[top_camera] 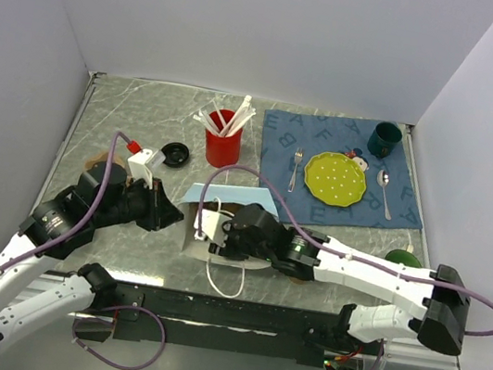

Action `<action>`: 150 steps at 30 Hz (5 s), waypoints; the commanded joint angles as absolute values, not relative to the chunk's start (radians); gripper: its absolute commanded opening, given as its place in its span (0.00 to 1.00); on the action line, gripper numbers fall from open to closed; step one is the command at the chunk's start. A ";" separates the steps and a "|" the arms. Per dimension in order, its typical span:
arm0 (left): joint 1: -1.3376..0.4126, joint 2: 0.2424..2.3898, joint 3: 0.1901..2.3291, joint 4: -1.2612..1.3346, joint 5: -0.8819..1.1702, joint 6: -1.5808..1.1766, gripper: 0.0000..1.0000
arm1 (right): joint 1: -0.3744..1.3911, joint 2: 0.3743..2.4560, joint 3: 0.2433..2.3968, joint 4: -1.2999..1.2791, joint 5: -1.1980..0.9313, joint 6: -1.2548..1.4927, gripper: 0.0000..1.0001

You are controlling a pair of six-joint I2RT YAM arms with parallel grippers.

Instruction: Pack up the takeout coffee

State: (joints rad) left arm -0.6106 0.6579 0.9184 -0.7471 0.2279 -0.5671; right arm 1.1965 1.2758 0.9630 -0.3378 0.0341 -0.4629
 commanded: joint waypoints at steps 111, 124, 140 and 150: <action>-0.430 1.365 1.819 -1.341 0.262 -0.644 0.15 | 1.089 1.117 1.319 -0.704 0.031 -0.586 0.00; -0.417 1.351 1.795 -1.249 0.259 -0.617 0.40 | 1.080 1.187 1.252 -0.595 0.149 -0.663 0.00; -0.417 1.364 1.658 -1.074 0.262 -0.611 0.41 | 1.031 1.241 1.266 -0.607 0.152 -0.707 0.01; -0.417 1.382 1.592 -1.037 0.230 -0.600 0.40 | 1.025 1.238 1.252 -0.603 0.130 -0.741 0.18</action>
State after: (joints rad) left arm -0.4198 1.3735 1.6077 -1.0779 0.2565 -0.6201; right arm 1.0363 1.2308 1.2560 -0.5911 0.1535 -0.7319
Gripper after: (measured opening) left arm 0.406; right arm 0.156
